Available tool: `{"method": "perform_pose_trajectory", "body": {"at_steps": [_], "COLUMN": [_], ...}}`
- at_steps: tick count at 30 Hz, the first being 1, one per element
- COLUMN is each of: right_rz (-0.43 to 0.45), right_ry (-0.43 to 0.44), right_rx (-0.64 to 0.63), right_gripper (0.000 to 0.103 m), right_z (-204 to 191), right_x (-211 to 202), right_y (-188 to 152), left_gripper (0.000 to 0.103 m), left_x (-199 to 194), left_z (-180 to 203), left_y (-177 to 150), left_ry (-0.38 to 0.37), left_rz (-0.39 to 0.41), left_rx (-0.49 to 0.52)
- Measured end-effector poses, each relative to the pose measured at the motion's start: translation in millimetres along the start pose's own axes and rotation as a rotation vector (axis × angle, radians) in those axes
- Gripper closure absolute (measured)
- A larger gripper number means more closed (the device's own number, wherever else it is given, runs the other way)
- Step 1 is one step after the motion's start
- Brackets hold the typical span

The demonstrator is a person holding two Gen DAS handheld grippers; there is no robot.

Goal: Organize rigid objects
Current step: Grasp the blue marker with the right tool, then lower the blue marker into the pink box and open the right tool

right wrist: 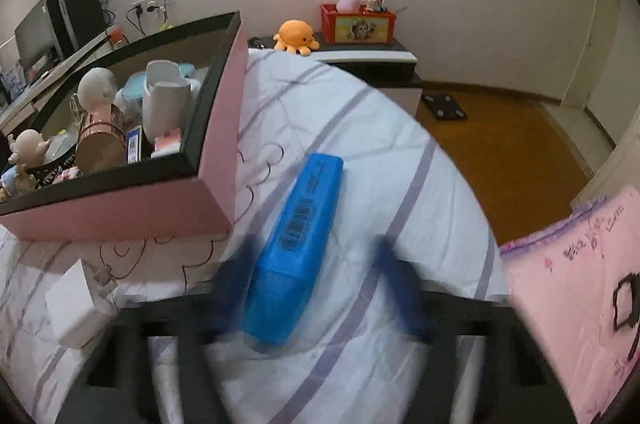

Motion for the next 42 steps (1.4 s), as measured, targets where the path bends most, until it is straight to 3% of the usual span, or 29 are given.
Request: {"method": "perform_pose_trajectory", "body": {"at_steps": [3,9,18,25,33,36,38,42], "right_rz": [0.007,0.056,0.156,0.099,0.054,0.068,0.103,0.165], "right_ry": [0.034,0.063,0.107,0.197,0.266,0.253,0.232,0.19], "right_rx": [-0.006,0.004,-0.072,-0.2,-0.225,-0.223,-0.223,-0.199], "right_gripper": [0.075,0.076,0.076,0.076,0.076,0.072,0.059,0.051], "right_z": [2.3,3.4,-25.1,-81.6,-100.4,-100.7,-98.8,-91.4], "right_x": [-1.5,-15.0,-48.6,-31.9,-9.9,-13.2,-22.9,-44.6], "right_y": [2.2,7.3,50.0,64.7,59.8,57.6,56.6,53.3], "left_gripper": [0.09,0.09,0.09,0.09,0.09,0.09,0.09,0.09], "left_x": [0.7,0.9,0.8,1.0,1.1,1.1,0.7,-0.5], "left_z": [-1.6,-1.2,-1.6,-2.6,-2.4,-2.8,-2.7,-2.6], "left_y": [-0.5,-0.2,-1.0,-1.4,-1.0,-1.0,-1.4,-2.0], "left_ry": [0.002,0.0,0.001,-0.003,-0.004,-0.003,-0.005,-0.005], "left_rz": [0.002,0.001,0.0,0.001,0.001,0.0,0.0,0.005], "left_rx": [0.002,0.003,0.004,0.01,0.008,0.008,0.005,0.015]}}
Point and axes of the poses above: each gripper's, at about its wrist camera, not at the fingertips, and x roughly the way its jaws point, z to its right, y to its top, the point moved 4 cm from there along x, roughly the way its jaws point, and after that the axes turned 7 degrees about y, right-handed, at the moved point
